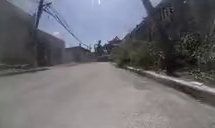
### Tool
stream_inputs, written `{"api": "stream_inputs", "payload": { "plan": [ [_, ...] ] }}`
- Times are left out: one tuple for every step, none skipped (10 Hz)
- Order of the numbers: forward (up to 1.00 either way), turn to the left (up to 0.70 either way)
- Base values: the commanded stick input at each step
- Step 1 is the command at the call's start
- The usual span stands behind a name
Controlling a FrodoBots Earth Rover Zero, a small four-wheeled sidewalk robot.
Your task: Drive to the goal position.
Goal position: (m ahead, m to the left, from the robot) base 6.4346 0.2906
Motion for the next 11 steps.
{"api": "stream_inputs", "payload": {
  "plan": [
    [0.85,0.00],
    [0.85,0.00],
    [0.85,0.00],
    [0.85,0.00],
    [0.85,0.00],
    [0.85,0.00],
    [0.85,0.00],
    [0.85,0.00],
    [0.85,0.00],
    [0.85,0.00],
    [0.85,0.00]
  ]
}}
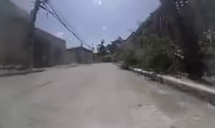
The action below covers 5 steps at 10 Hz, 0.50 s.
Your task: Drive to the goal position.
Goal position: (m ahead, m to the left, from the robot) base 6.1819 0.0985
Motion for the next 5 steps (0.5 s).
{"api": "stream_inputs", "payload": {
  "plan": [
    [0.85,0.00],
    [0.85,0.00],
    [0.85,0.00],
    [0.85,0.00],
    [0.85,0.00]
  ]
}}
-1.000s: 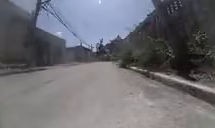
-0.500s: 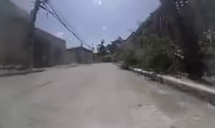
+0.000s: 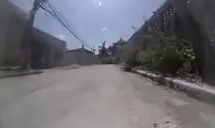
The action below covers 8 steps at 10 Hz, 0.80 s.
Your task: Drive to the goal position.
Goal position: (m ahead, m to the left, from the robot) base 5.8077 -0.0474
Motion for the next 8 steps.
{"api": "stream_inputs", "payload": {
  "plan": [
    [0.85,0.00],
    [0.85,0.00],
    [0.85,0.00],
    [0.85,0.00],
    [0.85,0.00],
    [0.85,-0.06],
    [0.85,-0.31],
    [0.85,-0.34]
  ]
}}
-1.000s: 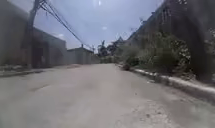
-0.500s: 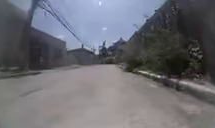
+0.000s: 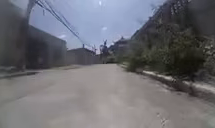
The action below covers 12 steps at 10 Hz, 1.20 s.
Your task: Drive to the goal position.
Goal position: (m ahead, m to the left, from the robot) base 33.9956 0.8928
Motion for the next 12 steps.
{"api": "stream_inputs", "payload": {
  "plan": [
    [0.85,-0.34],
    [0.85,-0.20],
    [0.85,0.00],
    [0.85,0.00],
    [0.85,0.00],
    [0.85,0.00],
    [0.85,0.00],
    [0.85,0.00],
    [0.85,0.00],
    [0.85,0.00],
    [0.85,0.00],
    [0.85,0.00]
  ]
}}
